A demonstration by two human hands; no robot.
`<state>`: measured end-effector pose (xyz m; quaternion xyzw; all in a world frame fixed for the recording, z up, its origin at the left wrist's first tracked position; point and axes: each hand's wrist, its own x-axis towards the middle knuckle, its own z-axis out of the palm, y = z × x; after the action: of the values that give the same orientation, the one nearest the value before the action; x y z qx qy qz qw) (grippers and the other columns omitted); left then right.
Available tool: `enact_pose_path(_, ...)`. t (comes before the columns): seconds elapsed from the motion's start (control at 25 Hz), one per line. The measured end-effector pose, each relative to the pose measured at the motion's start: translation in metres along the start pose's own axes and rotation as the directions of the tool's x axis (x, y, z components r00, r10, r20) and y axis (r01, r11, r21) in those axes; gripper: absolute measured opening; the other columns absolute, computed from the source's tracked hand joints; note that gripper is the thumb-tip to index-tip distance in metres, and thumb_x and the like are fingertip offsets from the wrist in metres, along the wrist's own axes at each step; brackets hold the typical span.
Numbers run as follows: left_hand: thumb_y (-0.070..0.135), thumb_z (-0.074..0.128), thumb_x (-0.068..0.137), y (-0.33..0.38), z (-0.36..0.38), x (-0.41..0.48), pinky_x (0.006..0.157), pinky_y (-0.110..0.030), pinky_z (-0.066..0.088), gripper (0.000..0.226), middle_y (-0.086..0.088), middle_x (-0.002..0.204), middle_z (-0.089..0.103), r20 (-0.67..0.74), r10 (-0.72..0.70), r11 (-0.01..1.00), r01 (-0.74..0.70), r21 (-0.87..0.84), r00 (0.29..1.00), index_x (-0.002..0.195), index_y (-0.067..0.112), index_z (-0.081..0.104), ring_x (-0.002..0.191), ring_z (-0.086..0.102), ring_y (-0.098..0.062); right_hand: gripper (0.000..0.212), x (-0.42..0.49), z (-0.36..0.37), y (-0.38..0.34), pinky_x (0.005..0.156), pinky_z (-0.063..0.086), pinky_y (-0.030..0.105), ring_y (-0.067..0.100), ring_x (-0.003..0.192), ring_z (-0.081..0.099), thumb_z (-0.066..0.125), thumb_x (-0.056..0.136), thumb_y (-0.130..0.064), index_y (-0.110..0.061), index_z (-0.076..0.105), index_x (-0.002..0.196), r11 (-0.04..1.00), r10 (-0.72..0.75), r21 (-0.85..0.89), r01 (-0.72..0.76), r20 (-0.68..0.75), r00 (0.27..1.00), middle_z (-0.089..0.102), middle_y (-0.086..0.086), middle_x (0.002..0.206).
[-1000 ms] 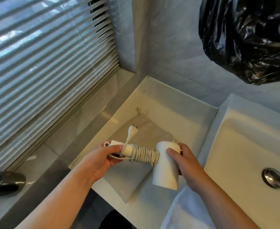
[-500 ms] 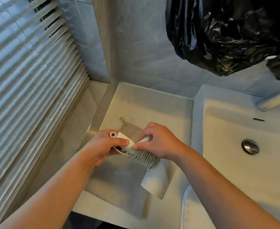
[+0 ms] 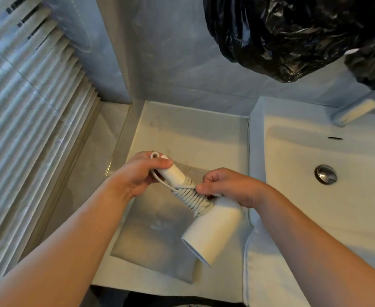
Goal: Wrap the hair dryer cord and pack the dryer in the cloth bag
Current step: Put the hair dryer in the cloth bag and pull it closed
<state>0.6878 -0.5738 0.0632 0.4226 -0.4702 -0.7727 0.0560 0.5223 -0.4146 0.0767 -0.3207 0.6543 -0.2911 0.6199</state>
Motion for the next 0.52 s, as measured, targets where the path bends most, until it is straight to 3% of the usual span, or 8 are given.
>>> enact_pose_path(0.08,0.007,0.075,0.064,0.000,0.007,0.010,0.059,-0.027,0.056,0.024,-0.007,0.071,0.065,0.050,-0.014,0.999,0.016,-0.035,0.999,0.085,0.004,0.062,0.071,0.063,-0.018,0.021,0.001,-0.010,0.004,0.060,0.046,0.027,0.013,0.061,0.056,0.076,0.077,-0.033,-0.020,0.062,0.066,0.993,0.024,0.113,-0.027,0.036,0.999,0.064,0.000,0.069)
enact_pose_path(0.2,0.015,0.067,0.067,0.005,0.014,0.023,0.059,-0.030,0.054,0.020,-0.004,0.067,0.066,0.094,0.005,0.999,-0.001,-0.043,0.996,0.084,0.005,0.064,0.067,0.064,-0.018,0.018,0.009,-0.016,0.015,0.071,0.052,0.033,0.017,0.077,0.062,0.071,0.078,-0.034,-0.019,0.063,0.083,0.966,0.029,0.253,-0.055,0.106,0.994,0.067,0.001,0.084)
enact_pose_path(0.36,0.014,0.071,0.077,0.009,0.036,0.046,0.057,-0.027,0.057,0.015,-0.003,0.068,0.068,0.114,0.004,1.000,-0.005,0.003,0.993,0.087,0.006,0.064,0.066,0.067,-0.016,0.067,0.020,-0.013,0.042,0.095,0.048,0.044,0.032,0.103,0.061,0.079,0.069,-0.039,0.000,0.060,0.120,0.851,0.010,0.513,-0.113,0.199,0.980,0.065,0.019,0.113)
enact_pose_path(0.44,0.022,0.061,0.093,0.005,0.043,0.061,0.064,-0.030,0.059,0.015,-0.005,0.072,0.069,0.059,-0.001,0.999,0.004,-0.049,0.998,0.090,0.007,0.064,0.070,0.065,-0.017,0.074,0.022,-0.016,0.055,0.092,0.050,0.042,0.031,0.098,0.064,0.085,0.060,-0.039,0.000,0.061,0.118,0.773,-0.001,0.627,-0.093,0.148,0.989,0.066,0.020,0.110)
enact_pose_path(0.52,0.039,0.053,0.097,-0.010,0.037,0.074,0.066,-0.032,0.056,0.032,-0.006,0.071,0.067,-0.053,-0.071,0.985,0.062,-0.162,0.996,0.090,0.010,0.065,0.065,0.065,-0.018,0.069,0.022,-0.022,0.067,0.090,0.051,0.042,0.031,0.094,0.064,0.082,0.063,-0.036,-0.001,0.061,0.118,0.704,0.047,0.705,-0.084,0.072,0.996,0.066,0.021,0.109)
